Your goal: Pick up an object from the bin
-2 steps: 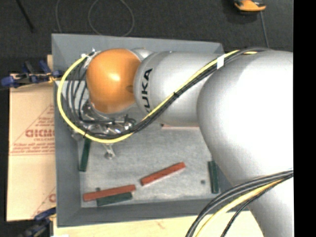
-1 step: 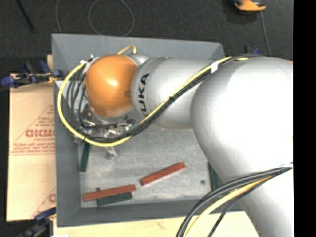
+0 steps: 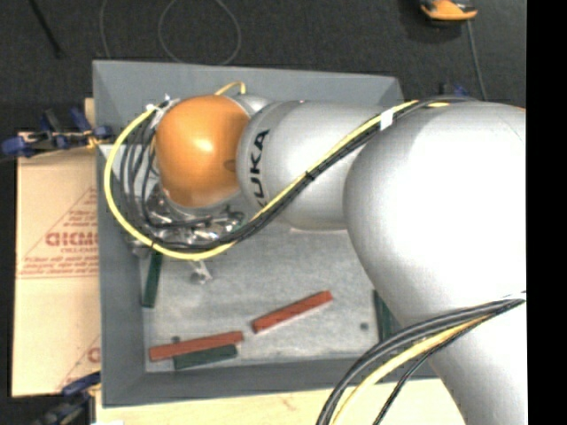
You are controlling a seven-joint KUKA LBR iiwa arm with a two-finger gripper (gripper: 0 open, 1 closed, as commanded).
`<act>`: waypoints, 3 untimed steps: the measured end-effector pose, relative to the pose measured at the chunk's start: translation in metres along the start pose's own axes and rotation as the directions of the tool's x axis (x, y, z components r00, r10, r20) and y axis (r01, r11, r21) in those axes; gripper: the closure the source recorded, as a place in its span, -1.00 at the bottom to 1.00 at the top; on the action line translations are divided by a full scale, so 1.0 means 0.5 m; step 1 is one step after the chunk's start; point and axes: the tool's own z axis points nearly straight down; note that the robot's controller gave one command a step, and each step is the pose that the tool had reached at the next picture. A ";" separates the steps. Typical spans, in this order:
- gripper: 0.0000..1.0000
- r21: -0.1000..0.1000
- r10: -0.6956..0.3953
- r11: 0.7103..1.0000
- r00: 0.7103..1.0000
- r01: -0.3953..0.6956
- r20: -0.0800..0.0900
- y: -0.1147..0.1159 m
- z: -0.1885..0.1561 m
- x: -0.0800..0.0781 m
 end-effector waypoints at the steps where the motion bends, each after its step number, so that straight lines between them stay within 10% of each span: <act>1: 1.00 -0.002 0.002 1.000 1.000 -0.002 0.003 0.002 -0.001 -0.003; 3: 1.00 0.000 0.013 1.000 1.000 -0.013 0.003 -0.006 -0.121 -0.008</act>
Offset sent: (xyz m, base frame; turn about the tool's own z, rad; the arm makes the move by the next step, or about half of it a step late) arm 0.0000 0.0000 0.0000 0.0000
